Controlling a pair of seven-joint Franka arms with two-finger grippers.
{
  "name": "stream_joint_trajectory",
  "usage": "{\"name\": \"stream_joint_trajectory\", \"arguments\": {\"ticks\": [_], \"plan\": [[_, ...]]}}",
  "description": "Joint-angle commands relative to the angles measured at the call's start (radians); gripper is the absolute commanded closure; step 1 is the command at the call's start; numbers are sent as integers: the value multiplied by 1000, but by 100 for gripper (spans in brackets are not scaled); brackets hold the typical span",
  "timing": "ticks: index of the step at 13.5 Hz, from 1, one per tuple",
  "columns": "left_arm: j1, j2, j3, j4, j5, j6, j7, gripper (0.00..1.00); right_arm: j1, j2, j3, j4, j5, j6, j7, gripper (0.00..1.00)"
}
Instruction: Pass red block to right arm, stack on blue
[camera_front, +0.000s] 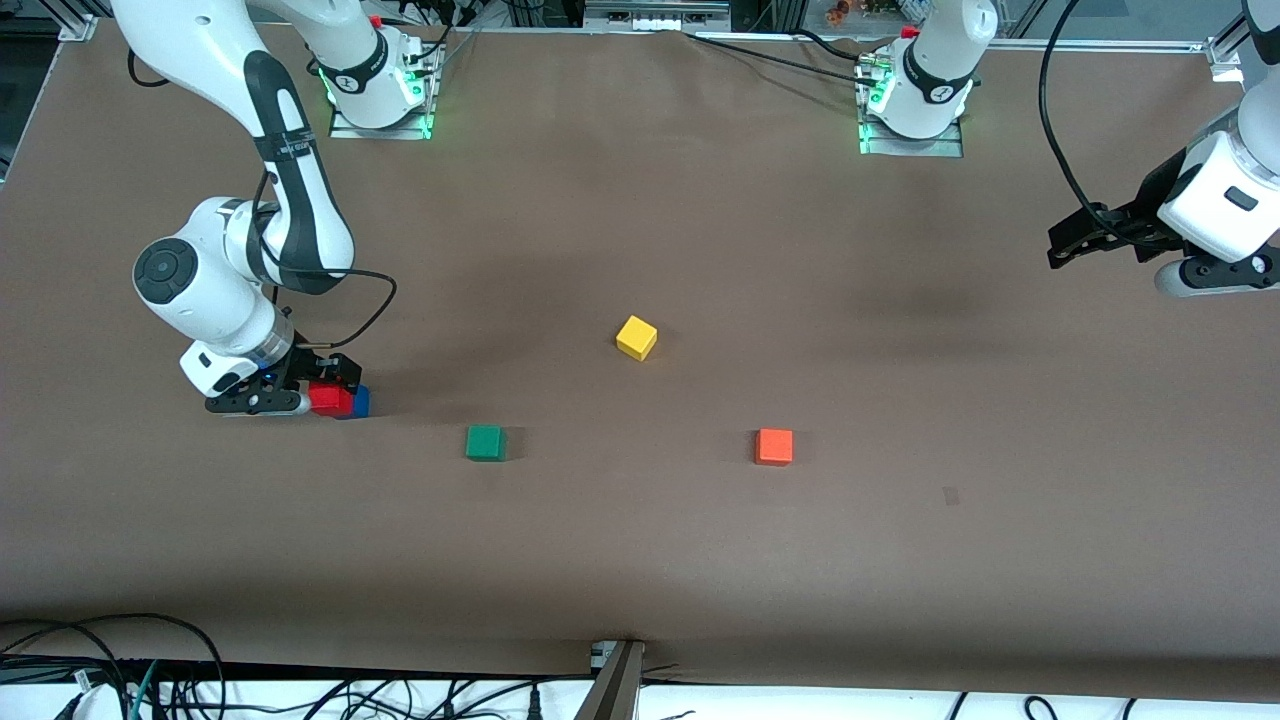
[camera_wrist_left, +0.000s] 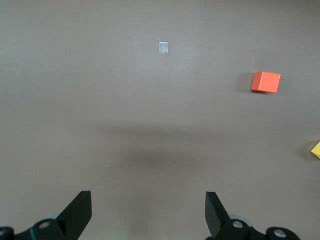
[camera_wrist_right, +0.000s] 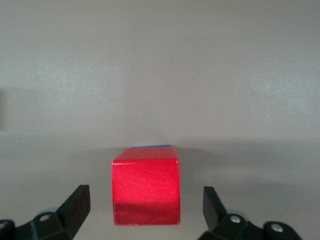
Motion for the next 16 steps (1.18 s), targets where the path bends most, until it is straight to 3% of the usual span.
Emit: {"name": "stream_joint_trajectory", "arguments": {"ticks": [1, 4, 7, 10, 13, 16], "plan": [[3, -3, -1, -1, -6, -4, -2, 0, 3, -38, -2, 20, -20, -49, 27, 0], [3, -3, -1, -1, -6, -4, -2, 0, -26, -69, -19, 135, -22, -230, 27, 0], [3, -3, -2, -1, -6, -4, -2, 0, -72, -104, -16, 309, -22, -546, 39, 0], [3, -3, -1, -1, -6, -4, -2, 0, -135, -225, 8, 324, -89, -641, 68, 0], [1, -3, -1, -1, -6, -4, -2, 0, -288, -341, 202, 327, -247, -739, 189, 0], [1, -3, -2, -1, -6, -4, -2, 0, -454, -409, 376, 334, -310, -796, 200, 0]]}}
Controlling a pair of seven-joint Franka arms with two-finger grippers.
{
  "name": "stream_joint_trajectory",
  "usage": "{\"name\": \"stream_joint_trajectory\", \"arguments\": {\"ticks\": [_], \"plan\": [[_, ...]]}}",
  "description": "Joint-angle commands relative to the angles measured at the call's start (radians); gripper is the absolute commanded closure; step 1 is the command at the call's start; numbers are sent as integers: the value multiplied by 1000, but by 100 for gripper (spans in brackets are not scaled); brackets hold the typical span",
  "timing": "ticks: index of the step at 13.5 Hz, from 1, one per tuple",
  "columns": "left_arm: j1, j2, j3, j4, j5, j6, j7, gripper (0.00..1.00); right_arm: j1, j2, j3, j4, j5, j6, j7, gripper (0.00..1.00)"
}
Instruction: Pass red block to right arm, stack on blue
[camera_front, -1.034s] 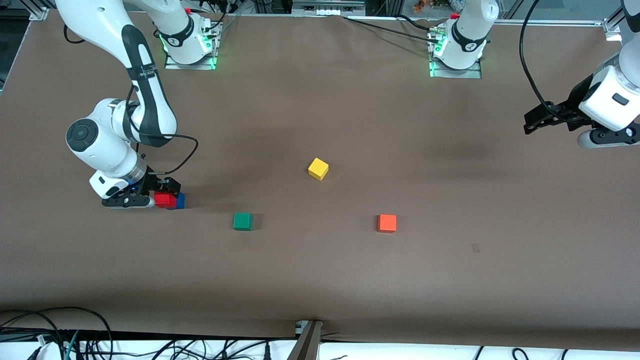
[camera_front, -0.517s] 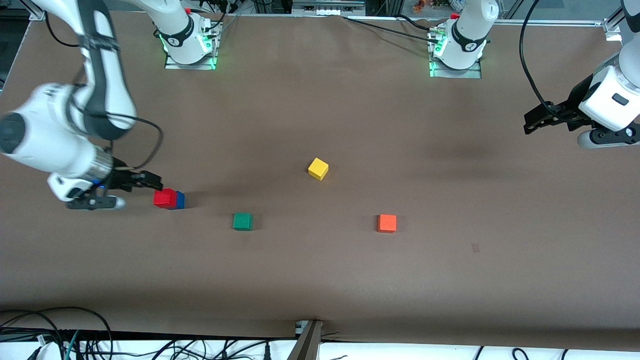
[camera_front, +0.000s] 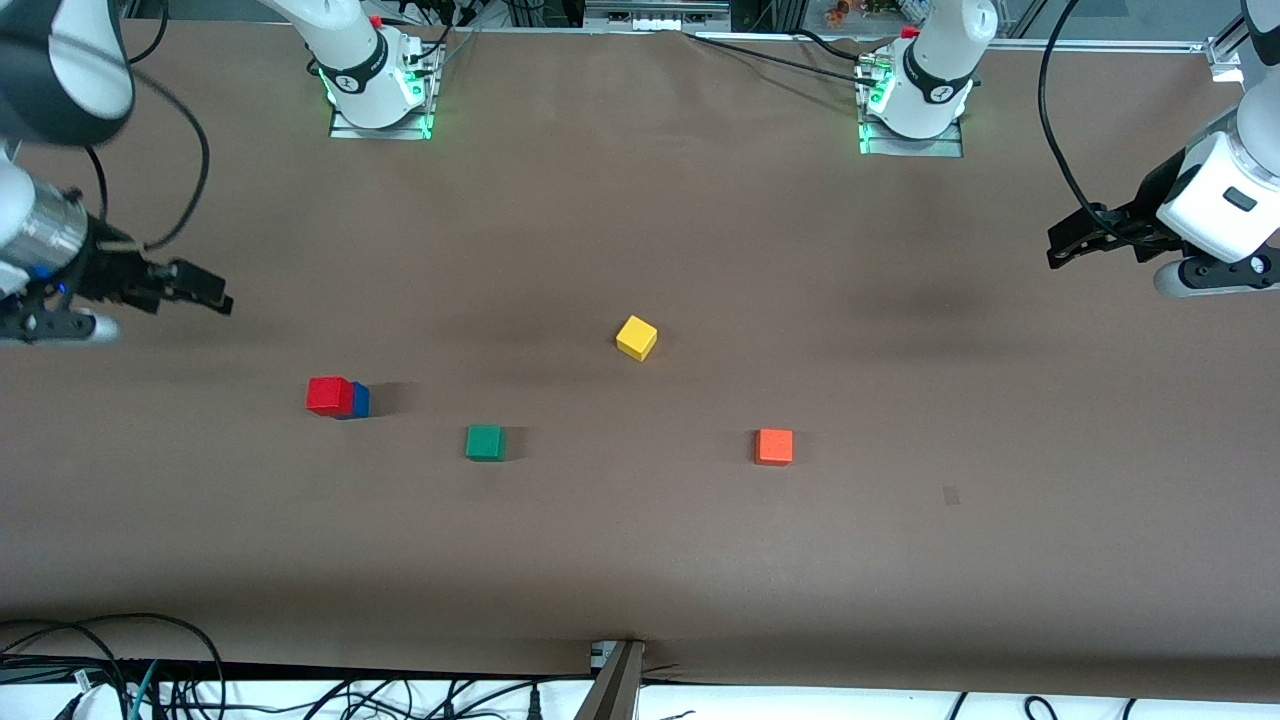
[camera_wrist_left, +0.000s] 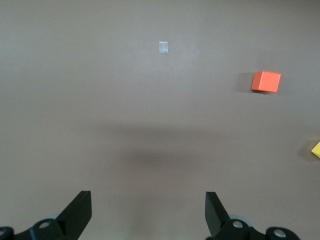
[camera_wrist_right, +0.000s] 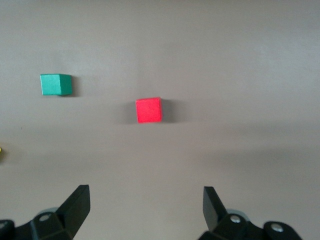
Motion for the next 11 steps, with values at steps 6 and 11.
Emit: {"name": "stream_joint_trajectory", "arguments": {"ticks": [6, 11], "plan": [[1, -3, -1, 1, -6, -3, -2, 0, -108, -41, 115, 62, -43, -120, -20, 0], [3, -3, -1, 1, -6, -3, 0, 0, -91, -33, 115, 77, -35, -139, 41, 0]]}}
